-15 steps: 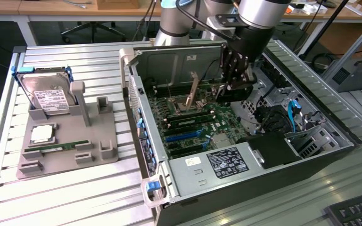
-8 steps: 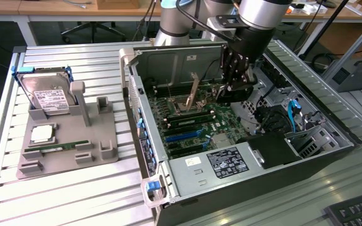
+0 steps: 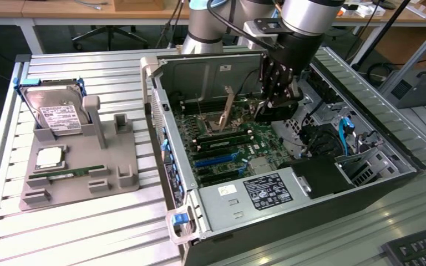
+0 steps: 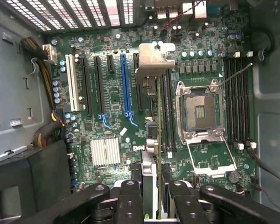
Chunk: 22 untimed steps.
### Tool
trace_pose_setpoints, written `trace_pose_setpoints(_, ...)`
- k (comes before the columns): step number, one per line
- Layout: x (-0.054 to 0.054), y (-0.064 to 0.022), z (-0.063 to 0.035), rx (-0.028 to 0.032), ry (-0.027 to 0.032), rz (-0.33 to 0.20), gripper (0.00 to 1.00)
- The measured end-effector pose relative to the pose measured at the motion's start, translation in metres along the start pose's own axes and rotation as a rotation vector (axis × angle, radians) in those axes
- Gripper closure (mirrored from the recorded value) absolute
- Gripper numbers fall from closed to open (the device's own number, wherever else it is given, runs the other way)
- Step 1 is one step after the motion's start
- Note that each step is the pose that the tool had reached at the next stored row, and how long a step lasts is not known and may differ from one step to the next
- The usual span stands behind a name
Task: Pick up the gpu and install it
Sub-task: 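Insert the gpu into the slot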
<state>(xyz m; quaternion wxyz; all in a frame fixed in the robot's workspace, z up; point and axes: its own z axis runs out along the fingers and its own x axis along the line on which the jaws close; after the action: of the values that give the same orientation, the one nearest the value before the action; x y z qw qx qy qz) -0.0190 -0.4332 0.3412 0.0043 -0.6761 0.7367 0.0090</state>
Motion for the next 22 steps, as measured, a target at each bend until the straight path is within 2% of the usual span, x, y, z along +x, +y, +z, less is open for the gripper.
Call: trace_pose_setpoints(22, 0.0054, 0.0016, 0.0005, 0.0000, 0.0000, 0.000, 0.73)
